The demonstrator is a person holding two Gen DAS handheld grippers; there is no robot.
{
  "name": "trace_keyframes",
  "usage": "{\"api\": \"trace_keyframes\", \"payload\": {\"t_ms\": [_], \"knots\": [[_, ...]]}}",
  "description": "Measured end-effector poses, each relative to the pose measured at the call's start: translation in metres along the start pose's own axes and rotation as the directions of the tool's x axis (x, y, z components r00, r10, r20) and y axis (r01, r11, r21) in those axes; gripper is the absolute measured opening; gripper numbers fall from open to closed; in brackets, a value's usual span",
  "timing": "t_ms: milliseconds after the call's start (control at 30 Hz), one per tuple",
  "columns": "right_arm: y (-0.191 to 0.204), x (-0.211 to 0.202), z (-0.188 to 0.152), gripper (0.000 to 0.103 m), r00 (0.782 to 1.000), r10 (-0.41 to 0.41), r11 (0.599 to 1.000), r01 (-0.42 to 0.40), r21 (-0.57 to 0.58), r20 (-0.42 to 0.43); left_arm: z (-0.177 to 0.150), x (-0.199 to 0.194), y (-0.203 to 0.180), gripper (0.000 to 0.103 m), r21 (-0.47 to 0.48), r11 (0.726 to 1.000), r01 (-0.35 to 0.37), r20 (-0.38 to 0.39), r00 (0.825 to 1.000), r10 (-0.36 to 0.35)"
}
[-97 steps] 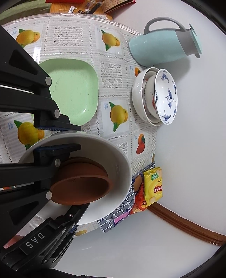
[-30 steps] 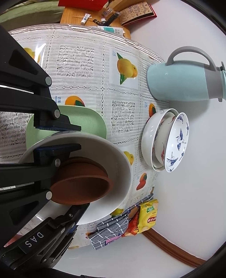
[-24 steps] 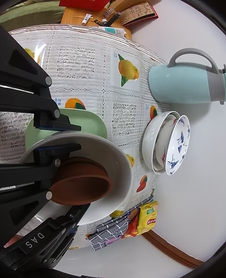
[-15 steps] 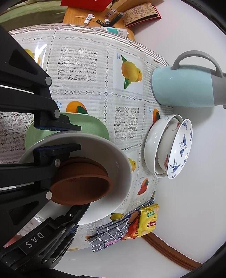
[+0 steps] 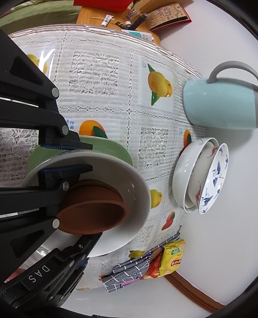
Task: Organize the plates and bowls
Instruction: 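Lower the white bowl onto the green plate with the left gripper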
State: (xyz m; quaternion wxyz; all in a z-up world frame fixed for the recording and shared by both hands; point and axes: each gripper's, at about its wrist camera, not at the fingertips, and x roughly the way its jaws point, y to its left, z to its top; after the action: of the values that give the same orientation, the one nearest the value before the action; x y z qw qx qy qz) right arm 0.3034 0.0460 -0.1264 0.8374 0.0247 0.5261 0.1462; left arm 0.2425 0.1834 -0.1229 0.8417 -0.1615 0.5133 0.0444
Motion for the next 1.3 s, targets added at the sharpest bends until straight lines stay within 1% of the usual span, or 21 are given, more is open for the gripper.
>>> {"api": "trace_keyframes", "payload": {"t_ms": [433, 700, 833, 1000, 1100, 1167, 1300], "knots": [[-0.008, 0.028, -0.004, 0.010, 0.999, 0.005, 1.000, -0.004, 0.022, -0.051, -0.001, 0.026, 0.003, 0.013, -0.001, 1.000, -0.010, -0.037, 0.999, 0.010], [-0.007, 0.028, -0.003, 0.010, 0.999, -0.003, 1.000, 0.003, 0.003, -0.032, 0.003, 0.027, 0.002, 0.014, 0.017, 1.000, -0.001, -0.023, 1.000, 0.001], [-0.004, 0.026, -0.003, 0.010, 0.999, -0.026, 0.999, 0.025, -0.039, -0.025, 0.003, 0.028, 0.003, 0.014, 0.029, 1.000, 0.006, -0.024, 1.000, -0.005], [-0.010, 0.026, 0.000, 0.017, 0.999, -0.009, 0.999, 0.008, -0.038, -0.031, 0.003, 0.028, 0.002, 0.014, 0.043, 0.999, -0.003, -0.025, 1.000, 0.004], [-0.011, 0.024, 0.000, 0.017, 1.000, 0.003, 0.999, -0.004, -0.033, -0.031, 0.001, 0.028, -0.001, 0.013, 0.056, 0.998, -0.020, -0.024, 0.999, 0.021], [-0.010, 0.021, -0.001, 0.018, 1.000, 0.001, 0.999, -0.002, -0.047, -0.023, 0.002, 0.026, 0.001, 0.014, 0.051, 0.998, -0.032, -0.023, 0.999, 0.033], [-0.009, 0.017, -0.001, 0.018, 1.000, -0.007, 0.998, 0.007, -0.059, -0.010, 0.004, 0.025, 0.005, 0.015, 0.038, 0.999, -0.009, -0.031, 0.999, 0.010]]}}
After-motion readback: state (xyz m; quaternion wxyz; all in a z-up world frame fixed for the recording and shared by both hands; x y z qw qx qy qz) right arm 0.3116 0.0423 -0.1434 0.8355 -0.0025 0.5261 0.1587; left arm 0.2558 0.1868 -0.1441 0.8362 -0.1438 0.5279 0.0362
